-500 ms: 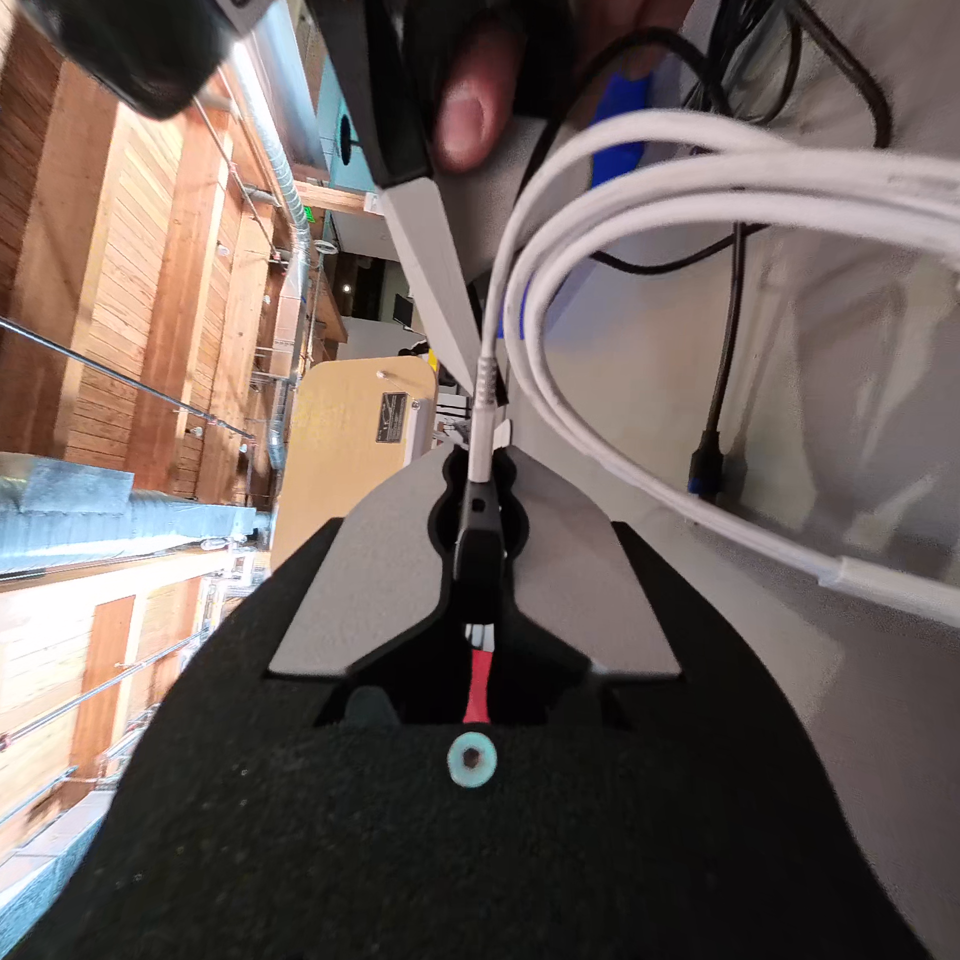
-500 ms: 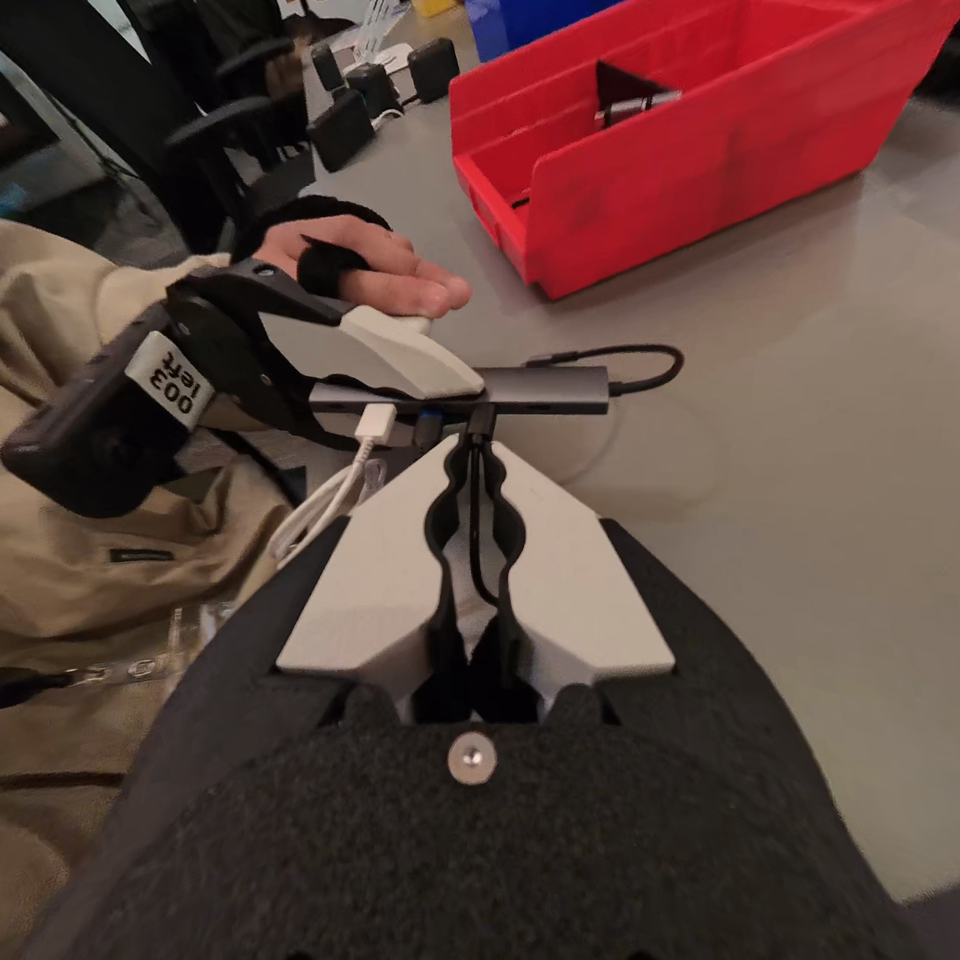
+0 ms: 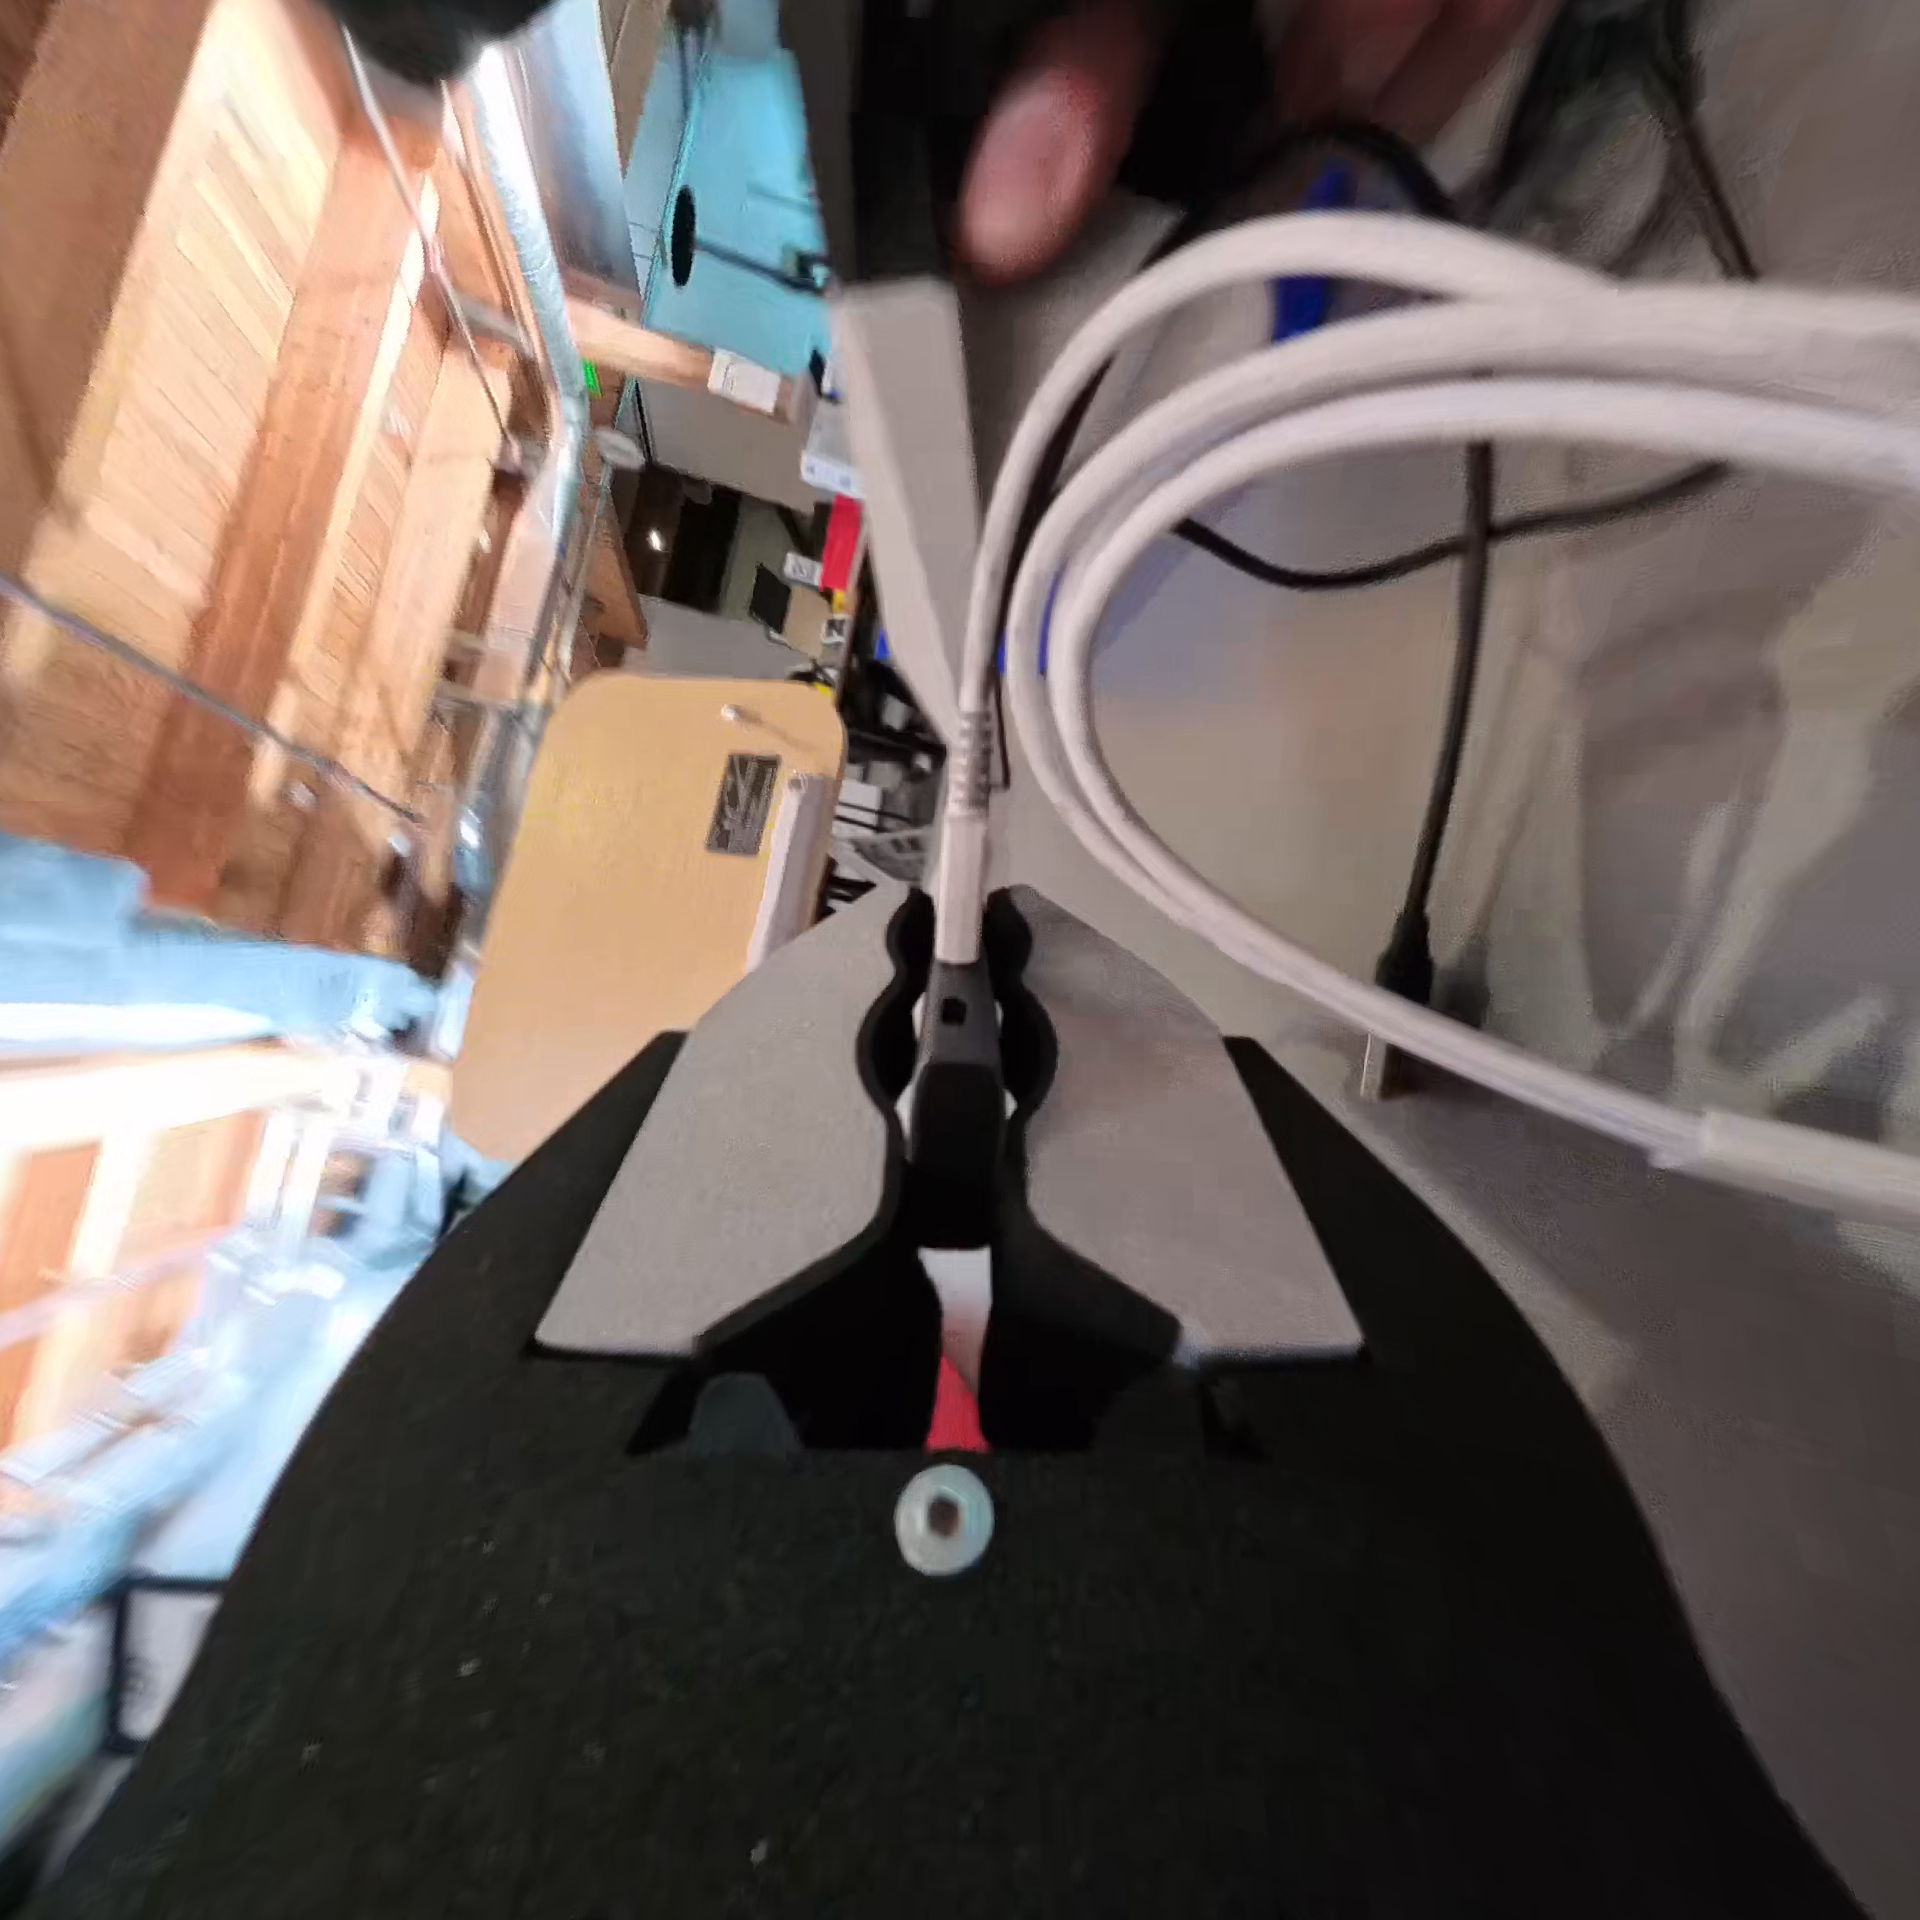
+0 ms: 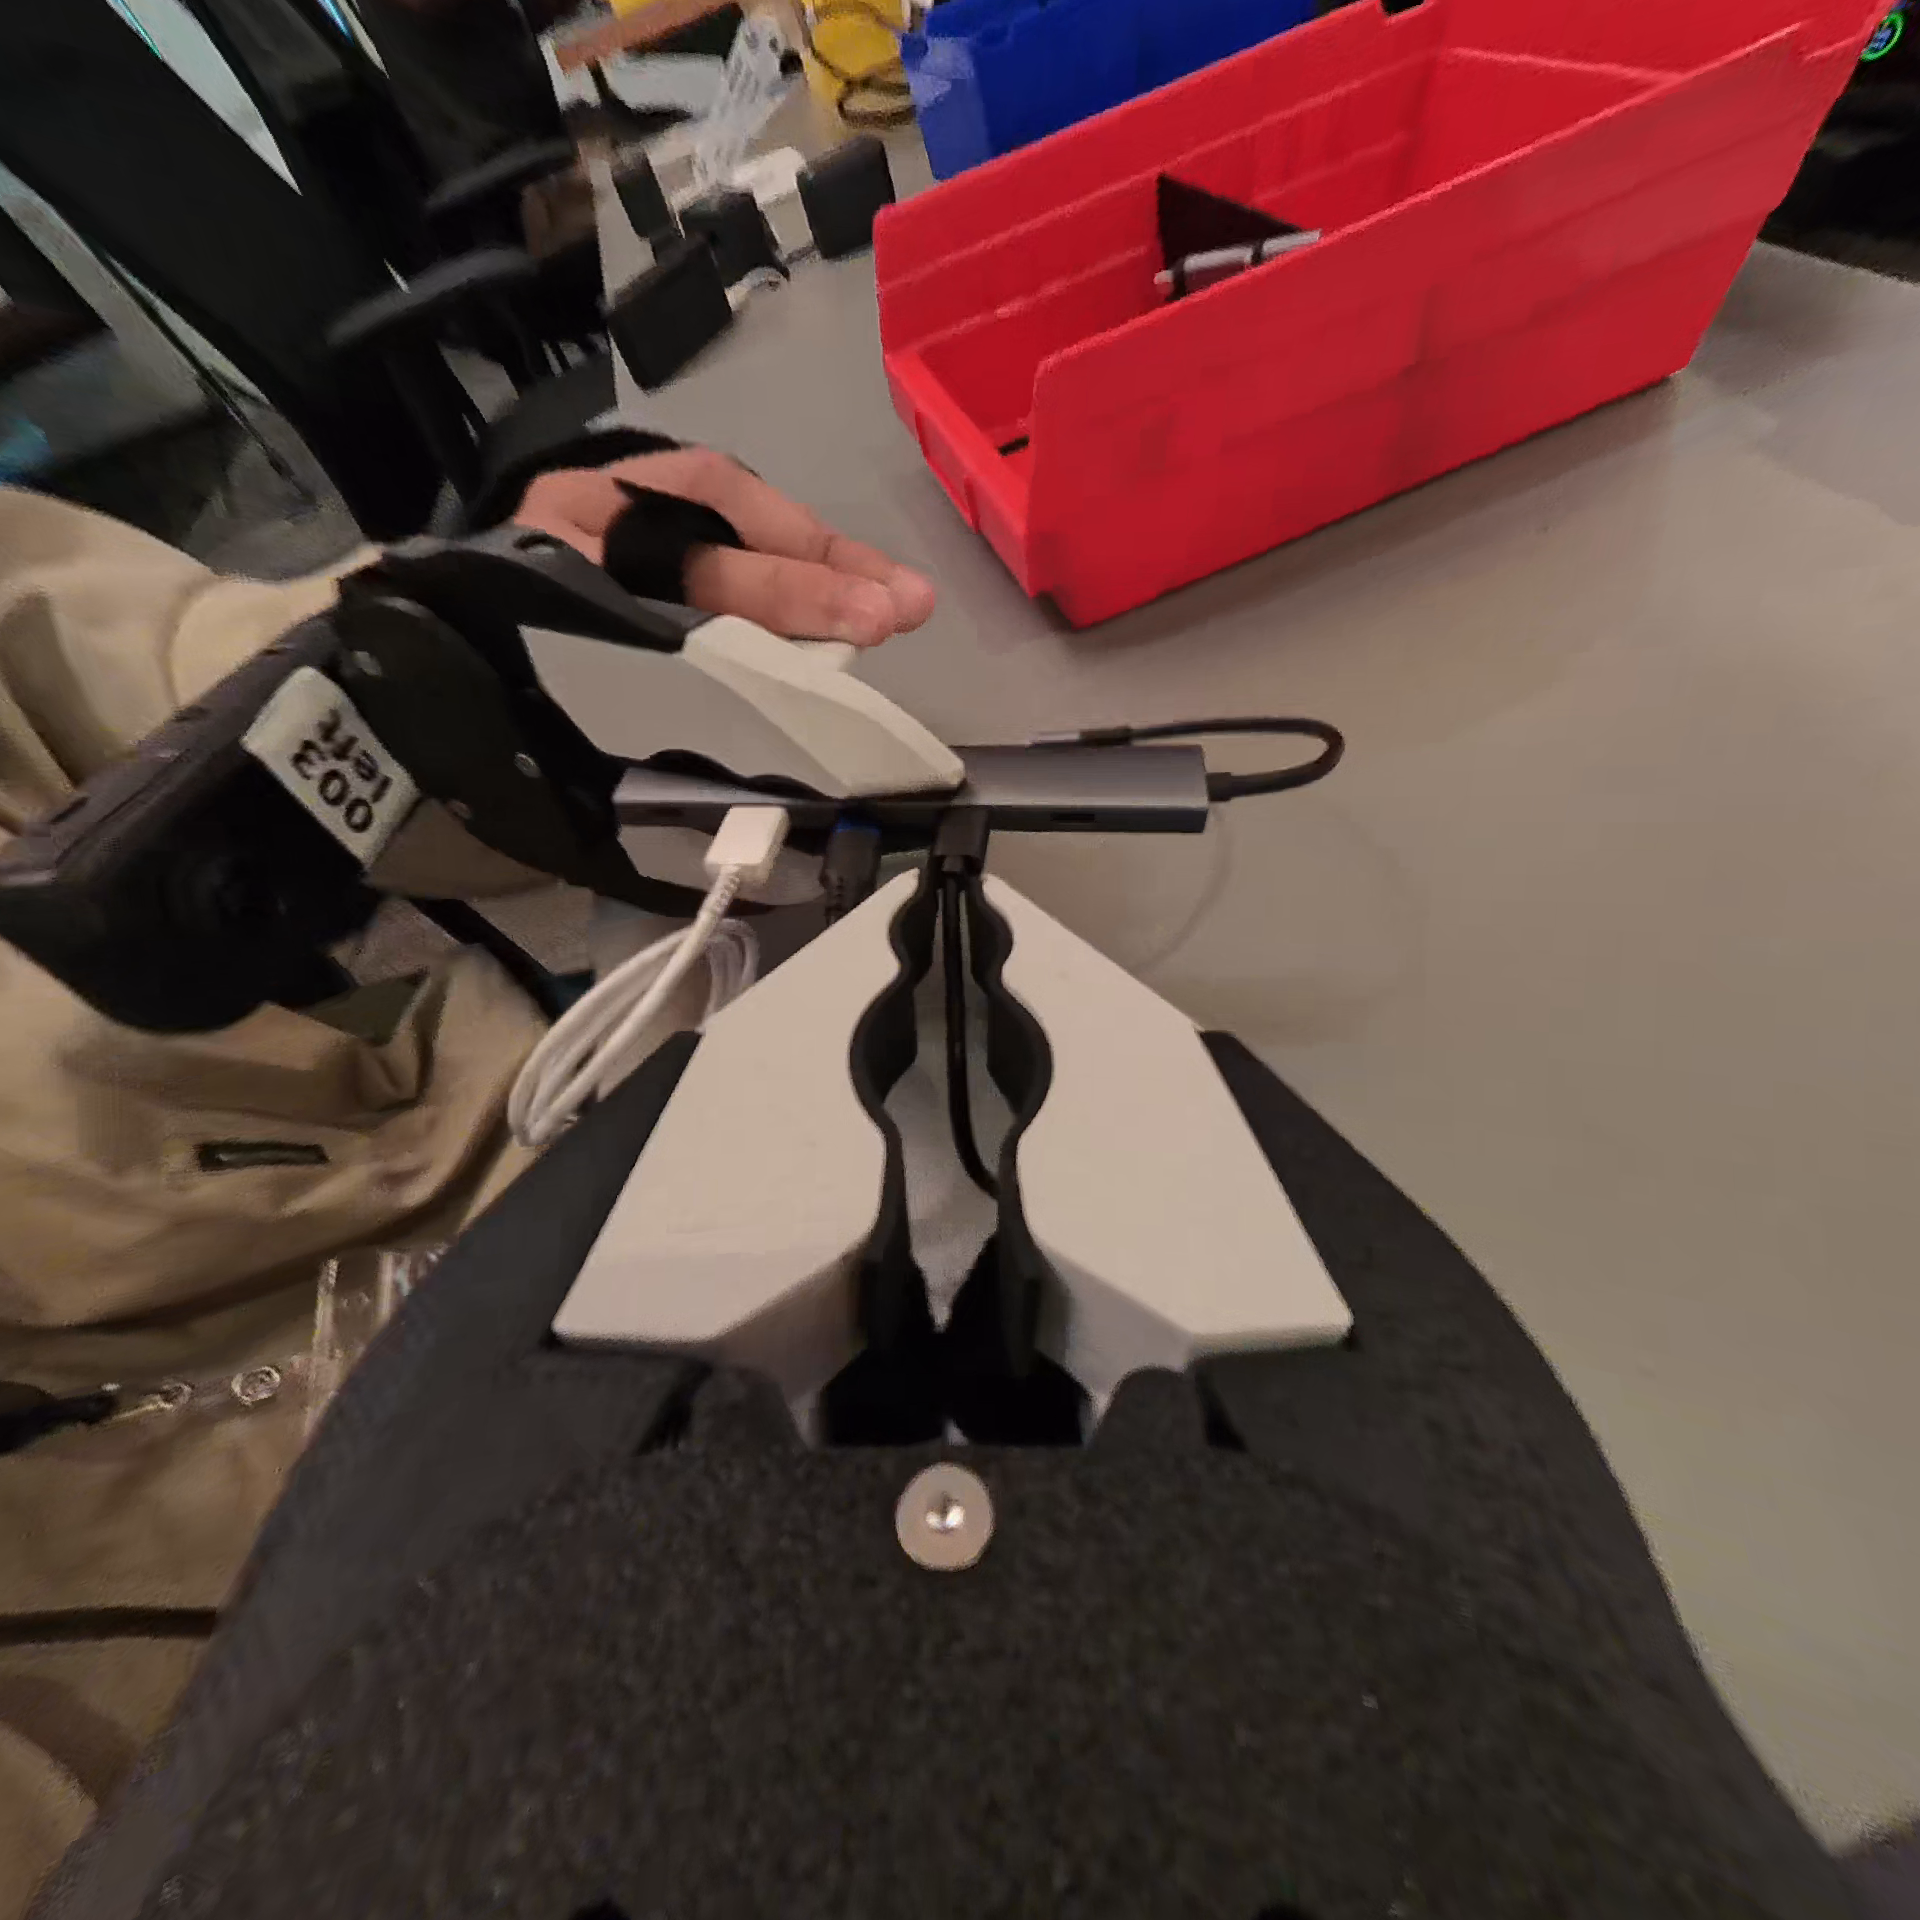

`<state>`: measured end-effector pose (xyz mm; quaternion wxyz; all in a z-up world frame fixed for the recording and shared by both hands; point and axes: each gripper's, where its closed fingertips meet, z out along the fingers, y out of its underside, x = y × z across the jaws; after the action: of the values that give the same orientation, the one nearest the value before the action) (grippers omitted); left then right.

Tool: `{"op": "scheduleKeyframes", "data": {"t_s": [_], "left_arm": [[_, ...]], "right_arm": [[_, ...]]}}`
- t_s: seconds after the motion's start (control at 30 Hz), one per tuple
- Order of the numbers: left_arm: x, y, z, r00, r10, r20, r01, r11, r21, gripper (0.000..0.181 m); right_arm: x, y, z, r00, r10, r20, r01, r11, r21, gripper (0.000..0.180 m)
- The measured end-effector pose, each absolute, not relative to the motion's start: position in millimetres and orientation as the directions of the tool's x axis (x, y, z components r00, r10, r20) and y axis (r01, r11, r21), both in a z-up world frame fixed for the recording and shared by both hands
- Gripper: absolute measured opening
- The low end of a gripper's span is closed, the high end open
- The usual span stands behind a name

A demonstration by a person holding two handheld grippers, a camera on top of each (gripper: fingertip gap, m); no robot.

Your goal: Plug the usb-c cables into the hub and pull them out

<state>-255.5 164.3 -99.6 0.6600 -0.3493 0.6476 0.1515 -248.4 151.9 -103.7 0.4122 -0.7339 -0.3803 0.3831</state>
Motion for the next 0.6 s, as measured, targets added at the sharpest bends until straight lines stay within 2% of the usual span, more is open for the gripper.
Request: {"op": "scheduleKeyframes", "data": {"t_s": [0.03,0.1,0.17,0.27,0.33,0.43,0.5,0.6], "left_arm": [[-257.8,169.3,-95.2,0.169,-0.308,-0.936,-0.646,0.683,-0.341,0.011],[-265.5,181.1,-86.0,0.272,-0.386,-0.882,-0.635,0.616,-0.465,0.011],[-272.7,188.0,-77.5,0.395,-0.518,-0.759,-0.557,0.521,-0.646,0.011],[-282.8,194.1,-61.8,0.544,-0.684,-0.485,-0.355,0.336,-0.872,0.011],[-286.4,194.7,-51.3,0.575,-0.77,-0.277,-0.191,0.203,-0.96,0.011],[-287.9,189.8,-38.1,0.521,-0.854,0.003,0.039,0.02,-0.999,0.011],[-286.7,183.4,-31.2,0.442,-0.884,0.15,0.153,-0.09,-0.984,0.011],[-280.1,171.5,-28.4,0.317,-0.899,0.301,0.234,-0.233,-0.944,0.011]], "right_arm": [[-246.4,153.6,-97.0,0.413,0.874,-0.254,0.214,-0.365,-0.906,0.011],[-230.6,162.3,-70.0,0.449,0.87,-0.205,0.134,-0.292,-0.947,0.026],[-208.4,168.4,-34.6,0.489,0.857,-0.165,0.031,-0.206,-0.978,0.035],[-178.9,171.6,-2.6,0.538,0.832,-0.132,-0.051,-0.124,-0.991,0.037],[-174.1,167.7,-0.7,0.526,0.842,-0.118,-0.054,-0.105,-0.993,0.04],[-184.1,164.9,-20.2,0.482,0.863,-0.153,-0.028,-0.16,-0.987,0.046],[-200.0,160.0,-34.0,0.418,0.883,-0.211,-0.019,-0.223,-0.975,0.062],[-223.8,154.0,-45.2,0.346,0.897,-0.274,-0.03,-0.281,-0.959,0.08]]}}
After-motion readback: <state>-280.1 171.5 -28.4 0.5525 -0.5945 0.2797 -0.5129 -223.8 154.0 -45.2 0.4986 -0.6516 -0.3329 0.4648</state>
